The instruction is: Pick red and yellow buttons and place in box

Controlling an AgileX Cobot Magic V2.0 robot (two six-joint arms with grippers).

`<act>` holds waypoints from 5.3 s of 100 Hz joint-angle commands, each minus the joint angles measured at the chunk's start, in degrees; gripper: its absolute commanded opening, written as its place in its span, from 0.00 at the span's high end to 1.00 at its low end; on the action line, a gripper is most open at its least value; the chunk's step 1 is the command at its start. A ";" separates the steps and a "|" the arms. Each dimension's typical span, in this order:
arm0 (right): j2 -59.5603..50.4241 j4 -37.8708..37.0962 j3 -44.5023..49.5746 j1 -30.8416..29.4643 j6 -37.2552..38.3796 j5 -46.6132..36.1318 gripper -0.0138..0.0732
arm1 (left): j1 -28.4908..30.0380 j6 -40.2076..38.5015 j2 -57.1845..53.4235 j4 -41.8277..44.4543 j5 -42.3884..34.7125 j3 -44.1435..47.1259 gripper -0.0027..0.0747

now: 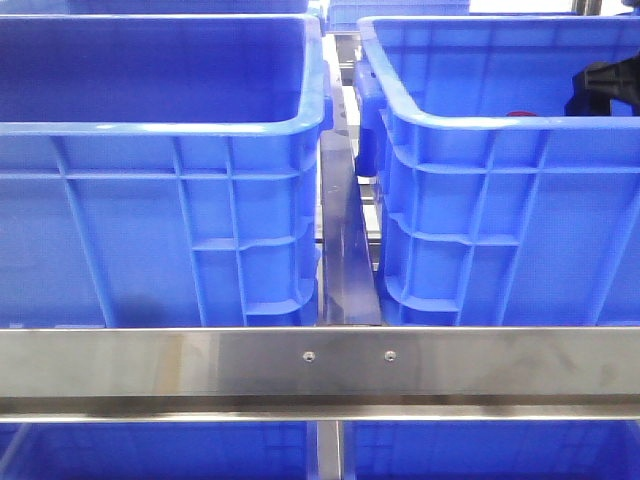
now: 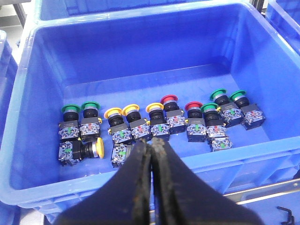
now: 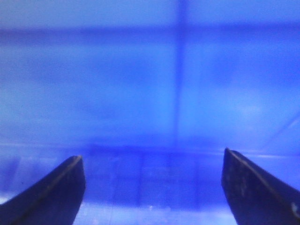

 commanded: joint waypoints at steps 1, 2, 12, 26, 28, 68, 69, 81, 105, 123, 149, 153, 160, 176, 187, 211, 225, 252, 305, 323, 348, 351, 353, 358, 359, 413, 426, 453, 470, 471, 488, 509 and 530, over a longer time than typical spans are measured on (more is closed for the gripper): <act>-6.02 5.84 -1.16 -0.46 -0.26 1.85 0.13 | 0.06 -0.36 0.24 -0.96 -4.29 -1.35 0.99; -6.22 5.84 -1.09 -0.46 -0.26 1.85 0.13 | 0.06 -0.36 0.24 -0.96 -4.29 -1.35 0.99; -9.74 5.84 0.41 -0.46 -0.22 2.20 0.13 | 0.06 -0.36 0.24 -0.96 -4.29 -1.35 0.99; -15.88 5.84 3.77 -0.46 -0.22 2.39 0.13 | 0.06 -0.36 0.24 -0.96 -4.29 -1.35 0.99; -16.94 5.84 4.38 -0.46 -0.22 2.45 0.13 | 0.06 -0.36 0.24 -0.96 -4.29 -1.35 0.99; -41.23 5.84 20.30 -0.46 -0.22 5.34 0.13 | 0.06 -0.36 0.24 -0.96 -4.29 -1.35 0.99; -42.11 5.84 20.62 -0.46 -0.22 5.34 0.13 | 0.06 -0.36 0.24 -0.96 -4.29 -1.35 0.99; -49.47 5.84 25.99 -0.46 0.19 5.16 0.13 | 0.06 -0.36 0.24 -0.96 -4.29 -1.35 0.99; -63.25 5.84 36.78 -0.46 0.19 4.69 0.14 | 0.06 -0.36 0.24 -0.96 -4.29 -1.35 0.99; -72.10 5.84 42.86 -0.46 0.19 4.58 0.14 | 0.06 -0.36 0.24 -0.96 -4.29 -1.35 0.99; -78.80 5.84 45.81 -0.46 0.19 3.19 0.51 | 0.06 -0.36 0.24 -0.96 -4.29 -1.35 0.99; -78.86 5.84 45.81 -0.46 0.19 3.19 0.61 | 0.06 -0.36 0.24 -0.96 -4.29 -1.35 0.99; -78.86 5.84 45.81 -0.46 0.19 3.24 0.77 | 0.06 -0.36 0.24 -0.96 -4.29 -1.35 0.99; -78.86 5.84 45.81 -0.46 0.19 3.24 0.92 | 0.06 -0.36 0.24 -0.96 -4.29 -1.35 0.99; -78.86 5.84 45.81 -0.46 0.19 3.24 0.92 | 0.06 -0.36 0.24 -0.96 -4.29 -1.35 0.99; -78.86 5.84 45.81 -0.46 0.19 3.24 0.92 | 0.06 -0.36 0.24 -0.96 -4.29 -1.35 0.99; -78.86 5.84 45.81 -0.46 0.19 3.24 0.92 | 0.06 -0.36 0.24 -0.96 -4.29 -1.35 0.99; -78.86 5.84 45.81 -0.46 0.19 3.24 0.92 | 0.06 -0.36 0.24 -0.96 -4.29 -1.35 0.99; -78.86 5.84 45.81 -0.46 0.19 3.29 0.92 | 0.06 -0.36 0.24 -0.96 -8.79 -1.21 0.99; -78.86 5.84 45.81 -0.46 0.19 3.28 0.92 | 0.06 -0.36 -2.14 0.46 -13.48 2.36 0.99; -78.86 5.84 45.81 -0.46 0.19 3.28 0.92 | 0.06 -12.22 -10.82 11.42 -24.96 15.60 0.99; -78.86 5.84 45.81 -0.46 0.19 3.28 0.92 | 0.06 -13.58 -12.25 12.69 -25.66 17.02 0.99; -78.86 5.84 45.81 -0.46 0.19 3.28 0.92 | 0.06 -14.13 -13.12 13.28 -26.02 18.05 0.99; -78.86 5.84 45.81 -0.46 0.19 3.28 0.92 | 0.06 -14.29 -15.16 13.47 -26.60 20.36 0.99; -78.86 5.84 45.81 -0.46 0.19 3.28 0.92 | 0.06 -14.29 -15.43 13.47 -26.77 20.99 0.99; -78.86 5.84 45.81 -0.46 0.19 3.28 0.92 | 0.06 -14.74 -30.33 14.56 -36.66 40.94 0.99; -78.86 5.84 45.81 -0.46 0.19 3.28 0.92 | 0.06 -14.74 -30.33 14.65 -38.29 42.41 0.99; -78.86 5.84 45.81 -0.46 0.19 3.28 0.92 | 0.06 -14.74 -30.33 15.19 -46.60 46.65 0.99; -78.86 5.84 45.81 -0.46 0.19 3.28 0.92 | 0.06 -14.74 -30.33 15.29 -46.27 46.65 0.99; -78.86 5.84 45.81 -0.46 0.19 3.28 0.92 | 0.06 -14.74 -30.33 15.29 -46.27 46.65 0.99; -78.86 5.84 45.81 -0.46 0.19 3.28 0.92 | 0.06 -14.74 -30.33 14.98 -46.27 46.65 0.99; -78.86 5.84 45.81 -0.46 0.19 3.28 0.92 | 0.06 -14.74 -30.33 14.98 -46.27 46.65 0.99; -78.86 5.84 45.81 -0.46 0.19 3.28 0.92 | 0.06 -14.74 -30.33 14.98 -46.27 46.65 0.99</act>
